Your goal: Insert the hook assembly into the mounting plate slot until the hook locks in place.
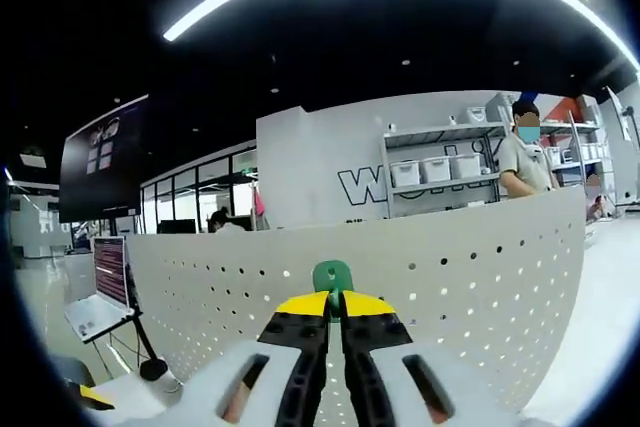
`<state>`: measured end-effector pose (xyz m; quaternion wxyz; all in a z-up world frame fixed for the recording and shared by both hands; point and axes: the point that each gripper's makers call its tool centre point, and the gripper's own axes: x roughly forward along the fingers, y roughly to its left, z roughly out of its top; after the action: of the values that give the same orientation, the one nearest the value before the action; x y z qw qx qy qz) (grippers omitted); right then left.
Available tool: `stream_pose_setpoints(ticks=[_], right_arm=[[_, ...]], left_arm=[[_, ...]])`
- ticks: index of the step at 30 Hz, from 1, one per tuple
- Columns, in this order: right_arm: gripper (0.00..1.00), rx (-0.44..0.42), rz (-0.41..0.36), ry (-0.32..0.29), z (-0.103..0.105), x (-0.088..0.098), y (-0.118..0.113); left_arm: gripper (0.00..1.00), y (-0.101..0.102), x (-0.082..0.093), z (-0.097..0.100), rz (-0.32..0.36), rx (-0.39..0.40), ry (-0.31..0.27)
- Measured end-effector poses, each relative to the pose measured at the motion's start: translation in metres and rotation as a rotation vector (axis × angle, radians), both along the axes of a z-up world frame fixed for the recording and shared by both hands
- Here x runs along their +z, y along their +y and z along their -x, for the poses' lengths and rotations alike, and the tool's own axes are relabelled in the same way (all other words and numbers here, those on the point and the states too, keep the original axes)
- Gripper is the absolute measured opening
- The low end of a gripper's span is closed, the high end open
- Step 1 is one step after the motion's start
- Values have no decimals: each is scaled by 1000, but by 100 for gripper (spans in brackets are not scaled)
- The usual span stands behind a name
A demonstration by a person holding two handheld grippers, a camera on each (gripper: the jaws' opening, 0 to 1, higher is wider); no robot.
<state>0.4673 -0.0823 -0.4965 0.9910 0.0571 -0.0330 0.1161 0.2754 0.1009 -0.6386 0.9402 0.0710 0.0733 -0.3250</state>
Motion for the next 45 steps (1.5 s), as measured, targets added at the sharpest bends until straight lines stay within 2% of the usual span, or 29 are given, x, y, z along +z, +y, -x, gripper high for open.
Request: stream_pose_setpoints(ticks=[4, 8, 12, 14, 22, 32, 42, 45], right_arm=[[2, 4, 4, -10, -6, 2, 6], [2, -13, -4, -20, -11, 4, 5], [2, -13, -16, -30, -12, 8, 10], [2, -6, -1, -38, -12, 9, 19], [2, 23, -27, -46, -12, 12, 50], [2, 25, -21, -38, -16, 4, 71], [2, 21, -21, -25, -23, 1, 73], [2, 8, -14, 1, -25, -6, 72]], left_arm=[[71, 3, 2, 1, 4, 9, -6], [72, 1, -4, 4, 10, -5, 22], [71, -2, -5, 7, 0, -18, 15], [71, -1, -5, 8, -3, -18, 10], [71, 4, -2, 8, 11, 1, 10], [70, 7, -4, 7, 4, 7, 11], [69, 10, -5, 7, 9, 5, 24], [69, 9, -6, 8, 11, 0, 30]])
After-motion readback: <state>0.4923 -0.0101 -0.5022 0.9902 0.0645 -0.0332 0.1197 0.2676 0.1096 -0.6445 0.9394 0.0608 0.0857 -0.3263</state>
